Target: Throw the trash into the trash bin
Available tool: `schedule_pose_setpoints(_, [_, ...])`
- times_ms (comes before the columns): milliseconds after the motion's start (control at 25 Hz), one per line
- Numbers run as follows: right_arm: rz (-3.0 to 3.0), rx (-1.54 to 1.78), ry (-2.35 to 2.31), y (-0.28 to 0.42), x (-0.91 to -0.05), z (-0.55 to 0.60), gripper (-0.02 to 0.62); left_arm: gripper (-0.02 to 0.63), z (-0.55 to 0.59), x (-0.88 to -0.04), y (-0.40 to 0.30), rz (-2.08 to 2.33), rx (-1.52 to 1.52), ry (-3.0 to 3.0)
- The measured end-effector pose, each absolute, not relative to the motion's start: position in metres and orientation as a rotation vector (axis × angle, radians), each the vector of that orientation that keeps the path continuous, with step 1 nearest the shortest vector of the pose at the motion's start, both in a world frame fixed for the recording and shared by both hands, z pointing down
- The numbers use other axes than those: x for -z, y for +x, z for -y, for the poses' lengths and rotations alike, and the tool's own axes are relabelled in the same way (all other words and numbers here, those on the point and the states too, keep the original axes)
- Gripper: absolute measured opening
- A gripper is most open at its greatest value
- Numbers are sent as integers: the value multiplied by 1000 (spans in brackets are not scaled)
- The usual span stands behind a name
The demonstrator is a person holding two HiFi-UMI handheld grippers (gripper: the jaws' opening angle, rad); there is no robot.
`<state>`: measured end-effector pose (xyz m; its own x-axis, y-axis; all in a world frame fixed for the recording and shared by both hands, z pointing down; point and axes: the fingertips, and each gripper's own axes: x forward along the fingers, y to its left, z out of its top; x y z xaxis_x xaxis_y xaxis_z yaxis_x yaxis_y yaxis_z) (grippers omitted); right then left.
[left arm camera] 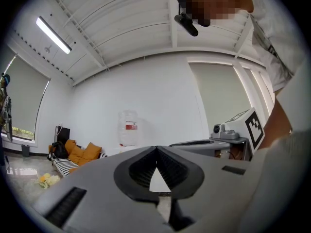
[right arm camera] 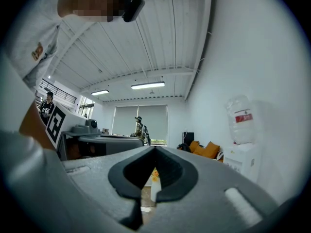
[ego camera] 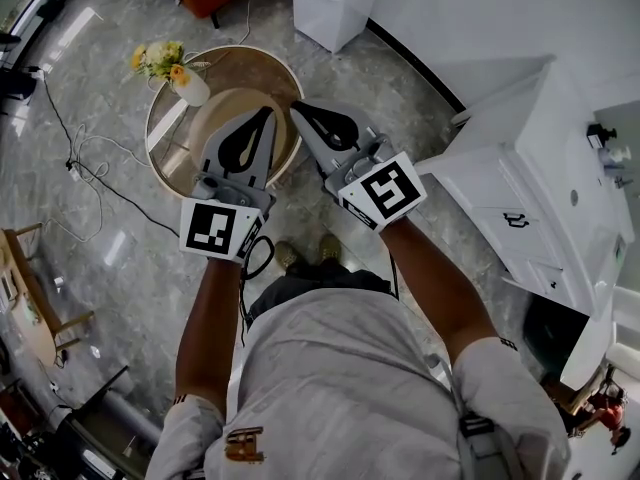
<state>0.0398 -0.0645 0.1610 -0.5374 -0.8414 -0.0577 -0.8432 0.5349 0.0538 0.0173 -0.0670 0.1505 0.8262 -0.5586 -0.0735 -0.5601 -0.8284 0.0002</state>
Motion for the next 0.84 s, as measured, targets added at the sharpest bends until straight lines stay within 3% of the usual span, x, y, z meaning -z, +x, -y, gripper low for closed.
schedule_pose_setpoints(840, [-2714,-152,-1520,42,-150,51,-2,-2,54,-139,15,-891,-131,-2979])
